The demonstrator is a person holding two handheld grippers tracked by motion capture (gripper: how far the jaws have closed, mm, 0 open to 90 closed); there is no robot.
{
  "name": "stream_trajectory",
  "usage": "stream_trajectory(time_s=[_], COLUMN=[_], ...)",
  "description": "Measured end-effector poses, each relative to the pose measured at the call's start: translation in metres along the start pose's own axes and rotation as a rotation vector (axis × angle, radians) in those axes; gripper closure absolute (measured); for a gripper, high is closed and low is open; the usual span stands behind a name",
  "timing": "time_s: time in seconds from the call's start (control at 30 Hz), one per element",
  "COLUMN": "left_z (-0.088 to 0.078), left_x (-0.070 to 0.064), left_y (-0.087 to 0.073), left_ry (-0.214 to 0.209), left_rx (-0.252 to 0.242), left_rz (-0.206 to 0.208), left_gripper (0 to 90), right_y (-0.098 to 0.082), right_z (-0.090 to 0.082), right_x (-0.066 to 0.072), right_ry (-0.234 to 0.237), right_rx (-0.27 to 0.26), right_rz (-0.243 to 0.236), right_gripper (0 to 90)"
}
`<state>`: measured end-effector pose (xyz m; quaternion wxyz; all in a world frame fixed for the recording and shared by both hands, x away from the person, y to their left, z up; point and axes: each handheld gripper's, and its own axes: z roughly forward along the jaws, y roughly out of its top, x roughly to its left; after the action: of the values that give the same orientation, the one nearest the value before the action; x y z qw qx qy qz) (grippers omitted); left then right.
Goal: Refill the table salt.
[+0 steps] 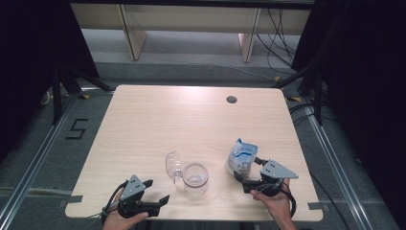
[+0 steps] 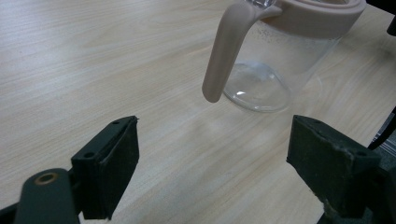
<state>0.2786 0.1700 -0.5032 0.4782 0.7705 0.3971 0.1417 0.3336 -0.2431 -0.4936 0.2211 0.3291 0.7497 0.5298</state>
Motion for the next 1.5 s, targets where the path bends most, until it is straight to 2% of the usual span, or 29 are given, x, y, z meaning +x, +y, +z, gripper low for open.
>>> stream_trajectory(time_s=[0.07, 0.1, 0.2, 0.27, 0.3, 0.33, 0.37, 0.4, 0.43, 0.47, 0.53, 0.57, 0.6, 0.7, 0.73, 0.83, 0.9, 0.93, 0.97, 1.07, 1.1, 1.13, 1.17, 1.3, 1.33, 1.37, 1.4, 1.47, 1.5], left_z=[0.0, 0.0, 0.001, 0.001, 0.001, 0.001, 0.001, 0.001, 0.0, 0.001, 0.001, 0.001, 0.002, 0.002, 0.002, 0.003, 0.004, 0.004, 0.003, 0.003, 0.004, 0.003, 0.003, 0.003, 0.002, 0.002, 0.003, 0.003, 0.003], left_x=[0.0, 0.0, 0.0, 0.0, 0.0, 0.0, -0.001, 0.0, 0.0, 0.0, 0.0, 0.0, 0.0, 0.0, 0.0, 0.0, -0.001, -0.001, -0.001, -0.001, -0.001, -0.001, -0.001, -0.001, 0.0, -0.001, 0.0, -0.001, -0.001], left_y=[0.0, 0.0, 0.0, 0.0, 0.0, 0.0, 0.0, 0.0, 0.0, 0.0, 0.001, 0.001, 0.0, 0.0, 0.0, 0.001, 0.0, 0.0, 0.0, 0.001, 0.0, 0.0, 0.0, 0.0, 0.001, 0.001, 0.001, 0.001, 0.001], left_ry=[0.0, 0.001, -0.005, -0.01, -0.014, -0.017, -0.016, -0.015, -0.008, -0.015, -0.012, -0.012, -0.01, -0.013, -0.013, -0.015, -0.019, -0.019, -0.015, -0.013, -0.018, -0.016, -0.017, -0.016, -0.012, -0.013, -0.017, -0.016, -0.018], left_rx=[0.0, 0.0, -0.001, 0.002, 0.002, 0.0, -0.001, 0.007, 0.012, 0.008, 0.011, 0.01, 0.014, 0.013, 0.013, 0.012, -0.001, -0.001, 0.013, 0.01, 0.0, 0.008, 0.006, 0.002, 0.017, 0.011, 0.008, 0.007, 0.004], left_rz=[-0.008, -0.002, 0.004, -0.003, -0.008, 0.013, 0.0, 0.004, 0.012, 0.005, 0.016, 0.022, 0.009, 0.01, 0.009, 0.006, 0.002, 0.002, 0.008, 0.005, 0.001, 0.002, 0.002, 0.003, 0.013, 0.006, 0.004, 0.002, 0.0], left_gripper=[16.4, 16.4, 16.3, 16.3, 16.4, 16.4, 16.4, 16.4, 16.4, 16.4, 16.4, 16.4, 16.4, 16.4, 16.4, 16.4, 16.4, 16.4, 16.4, 16.4, 16.4, 16.4, 16.4, 16.4, 16.4, 16.4, 16.4, 16.4, 16.4], right_y=[0.0, 0.0, 0.0, -0.001, -0.001, -0.002, -0.002, -0.002, -0.002, -0.003, -0.003, -0.003, -0.003, -0.003, -0.004, -0.004, -0.004, -0.004, -0.004, -0.004, -0.005, -0.005, -0.005, -0.005, -0.006, -0.005, -0.005, -0.006, -0.006], right_z=[0.004, 0.006, 0.012, 0.013, 0.015, 0.017, 0.017, 0.018, 0.02, 0.022, 0.023, 0.024, 0.026, 0.027, 0.029, 0.03, 0.031, 0.031, 0.031, 0.033, 0.033, 0.034, 0.035, 0.036, 0.037, 0.037, 0.037, 0.039, 0.039], right_x=[-0.002, -0.002, -0.001, -0.001, -0.001, -0.001, 0.0, 0.0, 0.0, 0.001, 0.001, -0.001, 0.001, 0.001, -0.001, -0.003, -0.004, -0.003, -0.003, -0.003, -0.002, -0.004, -0.004, -0.004, -0.003, -0.008, -0.006, -0.007, -0.005], right_ry=[0.006, -0.017, -0.011, -0.021, -0.001, -0.017, -0.01, -0.021, -0.004, -0.021, -0.021, -0.038, -0.017, -0.019, 0.0, -0.016, 0.001, -0.019, -0.019, -0.015, -0.015, -0.018, -0.001, -0.005, -0.01, -0.016, -0.005, 0.015, 0.005], right_rx=[-0.016, -0.005, -0.002, -0.001, 0.009, -0.009, 0.015, 0.008, 0.004, 0.006, 0.012, -0.006, 0.002, -0.009, -0.019, -0.026, -0.026, -0.026, -0.026, -0.034, -0.036, -0.043, -0.042, -0.046, -0.047, -0.054, -0.041, -0.054, -0.047], right_rz=[-0.019, -0.017, -0.036, -0.032, -0.019, -0.044, -0.029, -0.041, -0.036, -0.035, -0.037, -0.063, -0.026, -0.013, -0.017, -0.035, -0.01, 0.001, 0.001, -0.015, 0.009, -0.014, -0.003, 0.007, 0.015, -0.036, -0.012, -0.011, 0.012], right_gripper=[15.6, 15.7, 15.7, 15.7, 15.7, 15.8, 16.1, 16.2, 16.3, 16.5, 16.6, 16.7, 17.1, 17.6, 17.6, 18.1, 18.7, 19.0, 19.0, 19.6, 19.7, 19.7, 19.8, 19.6, 19.6, 19.4, 19.3, 19.0, 18.9])
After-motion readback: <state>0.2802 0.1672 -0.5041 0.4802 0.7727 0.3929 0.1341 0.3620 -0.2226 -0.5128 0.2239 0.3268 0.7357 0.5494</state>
